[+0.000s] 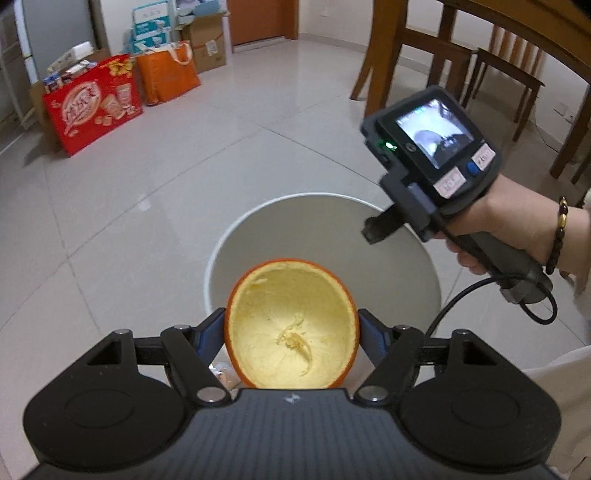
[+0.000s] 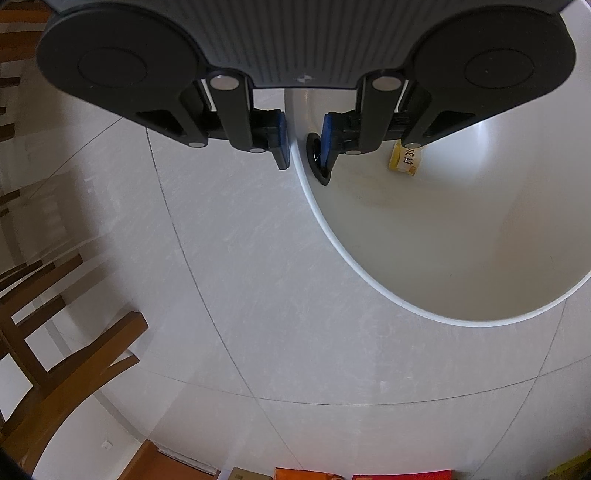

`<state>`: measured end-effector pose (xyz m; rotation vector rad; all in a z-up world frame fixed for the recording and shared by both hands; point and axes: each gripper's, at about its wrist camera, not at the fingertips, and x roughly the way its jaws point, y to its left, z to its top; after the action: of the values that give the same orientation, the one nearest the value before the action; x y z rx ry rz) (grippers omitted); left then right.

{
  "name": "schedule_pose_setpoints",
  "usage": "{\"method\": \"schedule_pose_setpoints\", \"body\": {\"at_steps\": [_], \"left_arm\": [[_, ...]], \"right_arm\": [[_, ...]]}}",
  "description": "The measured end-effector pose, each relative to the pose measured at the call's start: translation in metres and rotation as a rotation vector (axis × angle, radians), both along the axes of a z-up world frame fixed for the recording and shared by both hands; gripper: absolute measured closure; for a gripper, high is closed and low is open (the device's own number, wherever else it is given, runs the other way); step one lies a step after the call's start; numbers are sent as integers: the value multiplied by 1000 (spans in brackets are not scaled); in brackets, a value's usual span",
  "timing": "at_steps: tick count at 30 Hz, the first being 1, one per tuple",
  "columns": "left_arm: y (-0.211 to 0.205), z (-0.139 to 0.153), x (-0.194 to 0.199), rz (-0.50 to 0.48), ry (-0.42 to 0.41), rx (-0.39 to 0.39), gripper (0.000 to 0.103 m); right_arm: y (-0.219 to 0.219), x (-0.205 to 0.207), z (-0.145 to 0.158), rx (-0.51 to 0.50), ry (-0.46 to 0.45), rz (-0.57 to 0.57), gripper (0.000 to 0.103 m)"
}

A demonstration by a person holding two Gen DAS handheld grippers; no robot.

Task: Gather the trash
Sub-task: 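Carry the orange peel over the bin and open the left tool, then lower the left tool onto the crumpled white paper and grasp it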

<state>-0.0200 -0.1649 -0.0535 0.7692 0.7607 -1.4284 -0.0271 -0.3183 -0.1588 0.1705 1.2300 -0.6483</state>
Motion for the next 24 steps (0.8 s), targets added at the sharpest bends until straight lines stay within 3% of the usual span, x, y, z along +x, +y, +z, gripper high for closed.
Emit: {"method": "schedule_pose_setpoints", "body": {"at_steps": [3,15,20,24], "left_arm": [[2,-2,-1,-7,15,-10,20],[27,18,34,25,-34,-27,13],[51,4,56,101,-30,-36,11],[75,-28,74,201,-34,-19,11]], "right_arm": [[-1,0,0,9,-5,-6,83],[-4,-3,-2,5,-4,2,83],[-4,-4,-1,0,-2,6,83],[-1,-3,-1,-4,-2,8,82]]}}
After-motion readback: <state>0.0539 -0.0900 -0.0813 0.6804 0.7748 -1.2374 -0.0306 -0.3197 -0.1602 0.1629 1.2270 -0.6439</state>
